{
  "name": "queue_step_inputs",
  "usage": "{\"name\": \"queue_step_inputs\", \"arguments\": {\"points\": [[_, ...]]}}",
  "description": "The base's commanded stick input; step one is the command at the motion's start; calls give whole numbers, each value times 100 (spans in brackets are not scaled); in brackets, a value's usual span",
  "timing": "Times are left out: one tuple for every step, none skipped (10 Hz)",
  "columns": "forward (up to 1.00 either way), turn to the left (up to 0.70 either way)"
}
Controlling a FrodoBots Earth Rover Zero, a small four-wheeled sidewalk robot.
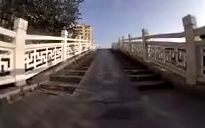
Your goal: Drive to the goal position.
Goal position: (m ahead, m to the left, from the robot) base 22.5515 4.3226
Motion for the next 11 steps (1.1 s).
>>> {"name": "queue_step_inputs", "arguments": {"points": [[70, 0], [70, 0], [70, 0], [70, 0], [70, 1], [70, 1], [70, 1], [70, 1], [70, 1], [70, 1], [70, 0]]}}
